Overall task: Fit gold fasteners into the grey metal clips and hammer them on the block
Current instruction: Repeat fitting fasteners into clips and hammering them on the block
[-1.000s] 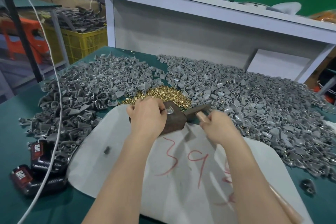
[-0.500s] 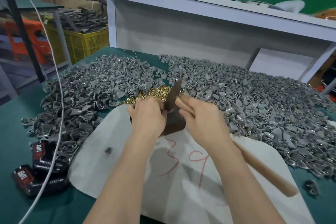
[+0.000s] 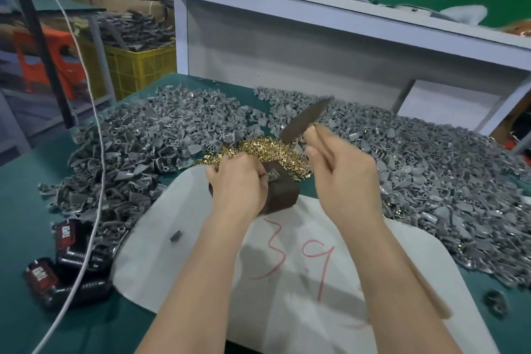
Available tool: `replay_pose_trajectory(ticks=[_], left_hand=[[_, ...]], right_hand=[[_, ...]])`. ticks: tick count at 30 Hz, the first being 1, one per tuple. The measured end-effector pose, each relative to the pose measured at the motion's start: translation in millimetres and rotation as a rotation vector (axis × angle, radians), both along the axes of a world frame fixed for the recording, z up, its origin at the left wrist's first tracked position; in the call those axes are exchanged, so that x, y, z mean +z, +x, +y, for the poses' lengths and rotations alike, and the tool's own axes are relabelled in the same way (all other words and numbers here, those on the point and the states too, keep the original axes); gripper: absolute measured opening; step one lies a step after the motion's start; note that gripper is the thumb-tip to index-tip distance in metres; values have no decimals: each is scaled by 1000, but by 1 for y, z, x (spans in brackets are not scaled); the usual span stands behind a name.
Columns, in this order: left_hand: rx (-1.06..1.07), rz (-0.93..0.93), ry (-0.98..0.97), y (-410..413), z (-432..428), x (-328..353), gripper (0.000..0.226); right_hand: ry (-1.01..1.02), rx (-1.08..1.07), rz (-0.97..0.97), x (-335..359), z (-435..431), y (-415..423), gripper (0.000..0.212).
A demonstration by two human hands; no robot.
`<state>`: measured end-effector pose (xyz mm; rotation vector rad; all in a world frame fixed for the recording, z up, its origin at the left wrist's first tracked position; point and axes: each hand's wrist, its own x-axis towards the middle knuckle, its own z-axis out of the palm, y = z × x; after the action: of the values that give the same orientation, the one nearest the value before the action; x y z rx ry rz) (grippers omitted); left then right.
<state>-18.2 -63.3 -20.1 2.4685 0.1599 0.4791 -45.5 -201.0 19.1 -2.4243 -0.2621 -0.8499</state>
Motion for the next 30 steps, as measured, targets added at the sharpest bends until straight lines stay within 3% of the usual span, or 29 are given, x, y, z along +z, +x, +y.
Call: replay_pose_trajectory(ticks=[3,5,8,13,17,25,30], left_hand=[[-3,15,33,0,0,1,13],[-2,15,36,-1,0,0,14],[-3,-12,-3,1,0,-1,13],[2,9,39,-1,1,1,13],[-2,25,35,0,1,1,15],[6,33,31,0,0,0,11],[15,14,23,0,-1,0,14]], right_hand=[[-242,-22,298,-3,3,0,36],[-236,-50,262,0,1,1,36],[17,-15,22,0,1,0,30],[-261,30,351,-4,-4,6,32],[-7,12,313,0,-18,22,29],[227,-148,712,-39,-39,45,26],[-196,-272,719,-45,-37,45,33]])
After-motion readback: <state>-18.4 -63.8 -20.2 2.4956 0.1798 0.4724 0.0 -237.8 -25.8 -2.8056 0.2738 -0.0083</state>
